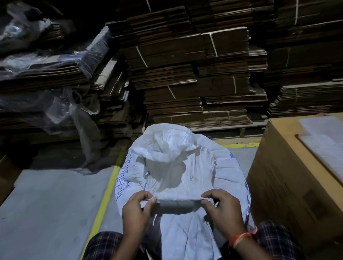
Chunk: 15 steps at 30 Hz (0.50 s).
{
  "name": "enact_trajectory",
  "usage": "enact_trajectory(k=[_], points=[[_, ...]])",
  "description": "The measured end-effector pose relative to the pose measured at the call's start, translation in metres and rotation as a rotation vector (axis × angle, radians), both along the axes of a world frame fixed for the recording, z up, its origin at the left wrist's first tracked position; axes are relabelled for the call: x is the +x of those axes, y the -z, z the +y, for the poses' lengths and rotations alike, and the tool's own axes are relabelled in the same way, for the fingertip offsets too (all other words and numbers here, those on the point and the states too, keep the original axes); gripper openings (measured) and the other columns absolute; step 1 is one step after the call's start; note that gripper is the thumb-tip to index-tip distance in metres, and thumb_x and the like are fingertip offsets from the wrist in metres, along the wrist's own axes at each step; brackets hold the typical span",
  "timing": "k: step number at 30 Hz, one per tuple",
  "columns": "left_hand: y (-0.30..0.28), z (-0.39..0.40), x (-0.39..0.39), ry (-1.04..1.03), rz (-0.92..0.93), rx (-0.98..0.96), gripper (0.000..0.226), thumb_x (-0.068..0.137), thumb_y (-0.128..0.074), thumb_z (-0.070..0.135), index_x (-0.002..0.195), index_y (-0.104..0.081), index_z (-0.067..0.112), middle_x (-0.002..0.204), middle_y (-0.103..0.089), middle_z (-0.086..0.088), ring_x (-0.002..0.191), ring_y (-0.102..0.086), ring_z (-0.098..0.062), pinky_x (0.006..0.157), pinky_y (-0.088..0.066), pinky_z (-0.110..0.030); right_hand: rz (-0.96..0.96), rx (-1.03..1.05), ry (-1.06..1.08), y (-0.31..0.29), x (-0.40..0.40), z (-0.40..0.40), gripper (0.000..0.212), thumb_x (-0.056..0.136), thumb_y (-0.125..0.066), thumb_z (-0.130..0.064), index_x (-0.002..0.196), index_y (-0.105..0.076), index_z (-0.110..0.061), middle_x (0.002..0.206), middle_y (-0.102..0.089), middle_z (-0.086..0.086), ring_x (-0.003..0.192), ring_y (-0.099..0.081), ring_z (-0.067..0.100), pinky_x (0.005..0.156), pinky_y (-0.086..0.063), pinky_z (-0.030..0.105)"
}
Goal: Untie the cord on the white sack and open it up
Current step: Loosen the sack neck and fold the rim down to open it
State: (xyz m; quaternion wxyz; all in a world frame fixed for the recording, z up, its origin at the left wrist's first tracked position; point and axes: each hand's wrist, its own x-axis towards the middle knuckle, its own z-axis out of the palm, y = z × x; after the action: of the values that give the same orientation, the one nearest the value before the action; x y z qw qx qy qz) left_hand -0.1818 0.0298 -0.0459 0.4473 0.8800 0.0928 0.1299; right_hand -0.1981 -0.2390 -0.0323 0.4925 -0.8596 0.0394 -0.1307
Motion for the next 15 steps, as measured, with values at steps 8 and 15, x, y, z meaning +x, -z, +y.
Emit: enact_trajectory(k=[8, 15], points=[[0.003, -0.001, -0.003, -0.059, 0.094, -0.02, 0.021, 0.086, -0.084, 0.023, 0.072, -0.071, 0.03, 0.087, -0.076, 0.01, 0.089, -0.071, -0.01, 0.075, -0.05, -0.031, 0.085, -0.156, -0.171, 0.002, 0.006, 0.015, 0.023, 0.081, -0.078, -0.016, 0.097, -0.08, -0.032, 0.084, -0.068, -0.014, 0.09, -0.061, 0.001, 0.072, -0.046, 0.007], [-0.012, -0.002, -0.004, -0.033, 0.122, -0.068, 0.013, 0.086, -0.085, 0.021, 0.077, -0.078, 0.028, 0.092, -0.077, 0.015, 0.091, -0.067, 0.012, 0.069, -0.046, -0.008, 0.107, -0.213, -0.278, -0.001, 0.018, 0.014, 0.03, 0.086, -0.072, -0.012, 0.109, -0.079, -0.029, 0.09, -0.066, -0.012, 0.084, -0.064, 0.001, 0.081, -0.054, 0.02]])
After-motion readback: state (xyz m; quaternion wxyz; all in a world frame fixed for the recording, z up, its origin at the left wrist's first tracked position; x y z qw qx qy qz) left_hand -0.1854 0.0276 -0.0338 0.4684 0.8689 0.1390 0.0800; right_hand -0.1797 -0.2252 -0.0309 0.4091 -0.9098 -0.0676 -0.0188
